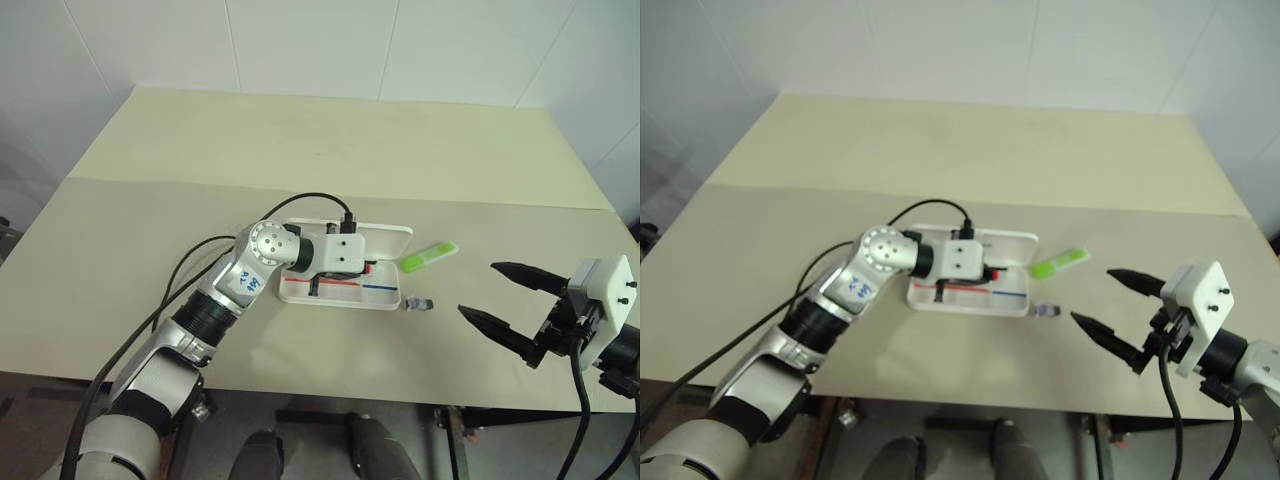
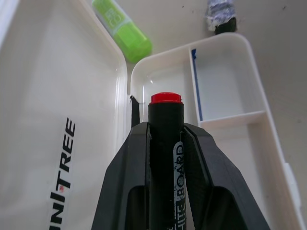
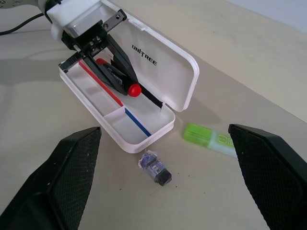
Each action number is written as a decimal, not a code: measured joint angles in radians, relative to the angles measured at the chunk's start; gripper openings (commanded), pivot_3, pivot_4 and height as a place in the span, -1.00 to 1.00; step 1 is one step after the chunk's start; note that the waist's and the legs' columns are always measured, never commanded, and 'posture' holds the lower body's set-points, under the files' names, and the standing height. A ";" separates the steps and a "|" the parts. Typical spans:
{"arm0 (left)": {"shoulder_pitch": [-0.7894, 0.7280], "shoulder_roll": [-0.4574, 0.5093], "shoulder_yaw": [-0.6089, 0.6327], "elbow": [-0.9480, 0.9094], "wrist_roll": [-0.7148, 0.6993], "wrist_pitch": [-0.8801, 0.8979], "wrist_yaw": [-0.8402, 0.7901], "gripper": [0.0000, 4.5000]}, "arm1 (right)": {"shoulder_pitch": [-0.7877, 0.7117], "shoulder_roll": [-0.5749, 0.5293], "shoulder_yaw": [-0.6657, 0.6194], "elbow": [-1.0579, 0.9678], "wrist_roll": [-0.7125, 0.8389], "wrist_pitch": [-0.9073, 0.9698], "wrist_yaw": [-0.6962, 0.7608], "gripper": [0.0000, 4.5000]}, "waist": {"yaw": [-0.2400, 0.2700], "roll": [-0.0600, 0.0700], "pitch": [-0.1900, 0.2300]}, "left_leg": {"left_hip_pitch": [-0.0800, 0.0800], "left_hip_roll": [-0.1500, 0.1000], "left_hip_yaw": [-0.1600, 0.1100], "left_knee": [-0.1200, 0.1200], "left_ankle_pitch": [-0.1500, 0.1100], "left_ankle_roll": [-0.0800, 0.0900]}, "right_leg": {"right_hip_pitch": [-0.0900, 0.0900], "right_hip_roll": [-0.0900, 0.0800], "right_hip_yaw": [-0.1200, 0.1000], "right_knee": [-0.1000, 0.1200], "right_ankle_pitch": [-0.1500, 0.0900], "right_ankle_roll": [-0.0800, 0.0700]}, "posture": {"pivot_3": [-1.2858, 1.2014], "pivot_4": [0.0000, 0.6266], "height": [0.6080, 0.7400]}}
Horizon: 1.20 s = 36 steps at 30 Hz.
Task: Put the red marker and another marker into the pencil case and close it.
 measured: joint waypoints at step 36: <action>0.218 0.079 0.182 -0.390 -0.249 0.264 -0.090 0.99 | -0.057 0.011 0.096 0.085 -0.081 -0.007 -0.044 1.00 | -0.004 0.000 0.000 | 0.015 0.000 0.002 0.000 0.001 0.001 | 0.012 0.000 0.002 0.002 -0.002 -0.002 | 0.03 -0.52 1.00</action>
